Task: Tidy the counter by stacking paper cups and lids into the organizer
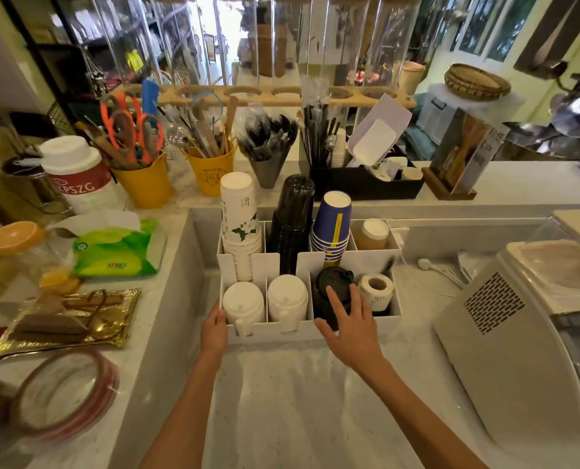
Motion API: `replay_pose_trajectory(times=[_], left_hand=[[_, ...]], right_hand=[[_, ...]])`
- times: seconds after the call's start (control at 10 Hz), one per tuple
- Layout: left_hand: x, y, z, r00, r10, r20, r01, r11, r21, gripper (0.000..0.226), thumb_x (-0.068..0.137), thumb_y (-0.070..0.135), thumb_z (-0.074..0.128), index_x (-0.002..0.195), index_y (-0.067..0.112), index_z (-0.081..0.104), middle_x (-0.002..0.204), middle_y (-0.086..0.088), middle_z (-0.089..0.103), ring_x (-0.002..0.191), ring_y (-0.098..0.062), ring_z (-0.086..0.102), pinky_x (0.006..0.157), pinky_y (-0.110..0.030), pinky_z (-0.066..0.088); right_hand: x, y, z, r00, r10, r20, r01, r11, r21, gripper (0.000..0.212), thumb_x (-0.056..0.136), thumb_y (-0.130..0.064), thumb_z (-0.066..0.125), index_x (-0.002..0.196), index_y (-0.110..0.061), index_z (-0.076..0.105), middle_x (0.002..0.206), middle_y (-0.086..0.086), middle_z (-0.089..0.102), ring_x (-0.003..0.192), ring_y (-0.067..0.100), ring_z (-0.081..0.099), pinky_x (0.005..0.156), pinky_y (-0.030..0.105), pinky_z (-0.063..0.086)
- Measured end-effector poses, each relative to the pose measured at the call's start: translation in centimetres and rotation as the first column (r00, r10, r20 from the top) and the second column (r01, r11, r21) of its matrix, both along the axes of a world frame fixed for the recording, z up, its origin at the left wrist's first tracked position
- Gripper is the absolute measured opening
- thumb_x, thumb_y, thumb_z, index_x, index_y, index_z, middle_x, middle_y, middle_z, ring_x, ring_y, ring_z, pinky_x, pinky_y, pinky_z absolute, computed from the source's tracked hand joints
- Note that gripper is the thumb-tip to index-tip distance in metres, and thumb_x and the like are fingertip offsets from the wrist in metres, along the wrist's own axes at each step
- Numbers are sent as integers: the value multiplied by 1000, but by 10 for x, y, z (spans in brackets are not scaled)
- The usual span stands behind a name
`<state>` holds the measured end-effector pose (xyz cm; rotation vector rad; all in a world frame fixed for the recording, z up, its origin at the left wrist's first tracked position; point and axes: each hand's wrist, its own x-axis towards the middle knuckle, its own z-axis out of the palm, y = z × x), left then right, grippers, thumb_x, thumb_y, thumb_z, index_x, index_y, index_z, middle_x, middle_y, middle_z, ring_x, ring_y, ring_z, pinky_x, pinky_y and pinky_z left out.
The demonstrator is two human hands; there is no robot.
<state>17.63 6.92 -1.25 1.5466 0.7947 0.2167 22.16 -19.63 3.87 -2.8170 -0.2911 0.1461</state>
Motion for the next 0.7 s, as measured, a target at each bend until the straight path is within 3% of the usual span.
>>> replay_pose_trajectory(times=[0.1,0.2,0.3,0.4,0.5,0.6,0.7], left_hand=[[-1,1,0,1000,-12,0,12,1000,5,40,103,12,37,143,10,47,145,-12,51,132,-29,46,115,-48,35],[-2,0,3,1000,-25,-12,25,1000,17,41,104,15,37,143,12,46,144,-11,52,131,-30,47,114,-48,36],[-3,0,2,1000,-19,-14,19,1000,25,41,104,15,37,143,12,46,144,-12,51,131,-31,46,113,-48,37],[-2,-1,5,999,-14,-35,15,1000,24,40,104,16,37,143,11,47,143,-13,52,130,-32,47,111,-48,38],[-4,-2,7,999,-19,-33,20,1000,16,40,104,15,37,143,11,46,143,-14,52,130,-33,47,112,-50,38],[-3,1,18,996,-45,-76,46,999,10,39,103,14,38,141,9,49,141,-15,54,127,-34,49,109,-47,40],[-5,-1,20,989,-80,-124,88,995,57,39,104,15,37,140,7,48,139,-14,54,127,-34,49,108,-47,40]], right_hand=[[16,-21,8,981,-127,145,83,958,276,53,96,-47,48,146,-33,39,158,8,29,148,30,14,118,49,18],[37,-61,6,929,-357,101,270,837,477,45,102,-27,43,145,-16,42,155,11,36,147,30,22,120,46,17],[50,-97,-5,860,-439,-259,504,658,559,49,105,-29,34,150,-10,32,158,13,31,146,31,28,120,46,21],[50,-104,-18,774,-354,-525,632,477,611,42,105,-30,35,138,-6,46,146,21,44,131,34,44,112,51,36],[44,-104,-30,783,-321,-533,620,462,634,21,104,-22,40,119,-11,50,142,25,45,115,27,48,103,44,45],[43,-107,-20,779,-282,-559,623,440,647,41,103,-24,42,140,-6,44,150,19,39,134,34,41,110,52,39],[38,-111,-17,788,-251,-562,597,534,599,53,103,-32,38,151,-12,30,158,13,29,143,34,31,115,52,32]])
